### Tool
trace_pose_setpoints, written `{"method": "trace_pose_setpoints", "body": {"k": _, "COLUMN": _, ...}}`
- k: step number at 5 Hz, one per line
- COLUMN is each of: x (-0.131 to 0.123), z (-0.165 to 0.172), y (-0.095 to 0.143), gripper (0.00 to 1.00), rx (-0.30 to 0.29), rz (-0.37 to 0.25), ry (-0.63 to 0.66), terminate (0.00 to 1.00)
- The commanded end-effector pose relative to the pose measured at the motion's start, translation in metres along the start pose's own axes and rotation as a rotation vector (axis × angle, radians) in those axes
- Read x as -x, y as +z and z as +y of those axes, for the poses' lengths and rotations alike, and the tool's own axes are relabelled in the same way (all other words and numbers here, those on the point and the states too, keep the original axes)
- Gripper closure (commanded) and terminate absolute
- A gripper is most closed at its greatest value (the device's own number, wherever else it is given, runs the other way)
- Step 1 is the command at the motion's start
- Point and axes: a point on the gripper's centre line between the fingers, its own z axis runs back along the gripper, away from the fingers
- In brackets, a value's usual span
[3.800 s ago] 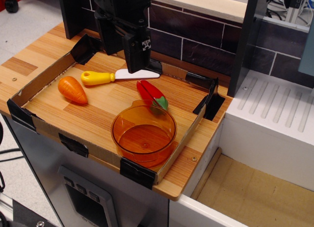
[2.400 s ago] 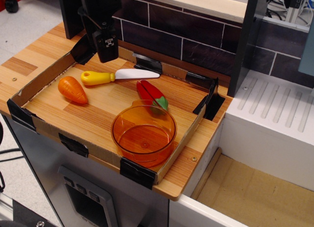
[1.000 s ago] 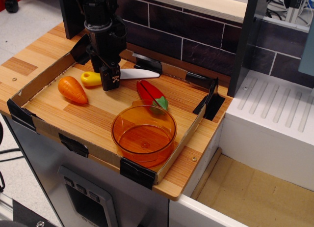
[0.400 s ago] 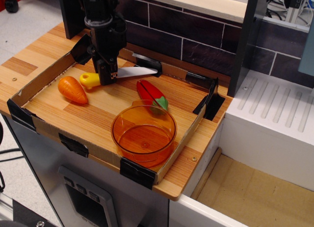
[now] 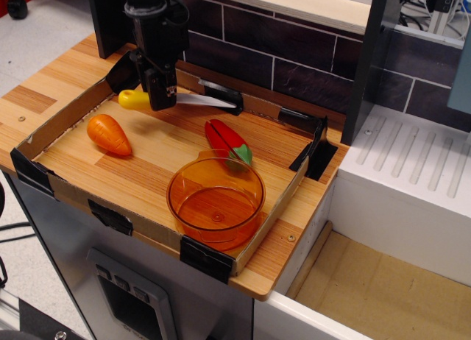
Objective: Put knife in pot
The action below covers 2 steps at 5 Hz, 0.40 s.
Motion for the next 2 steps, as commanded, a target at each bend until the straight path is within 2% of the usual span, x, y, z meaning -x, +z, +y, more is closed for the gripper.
{"method": "trace_pose_setpoints", "body": {"k": 1, "x": 0.002, "z": 0.022, "y": 0.078, "gripper": 1.00, "rx": -0.080, "rz": -0.077, "ry": 0.050, "terminate": 0.00}}
{"method": "trace_pose_setpoints", "body": {"k": 2, "x": 0.015, "z": 0.025, "y": 0.098, "gripper": 1.00, "rx": -0.055, "rz": -0.081, "ry": 0.062, "terminate": 0.00}}
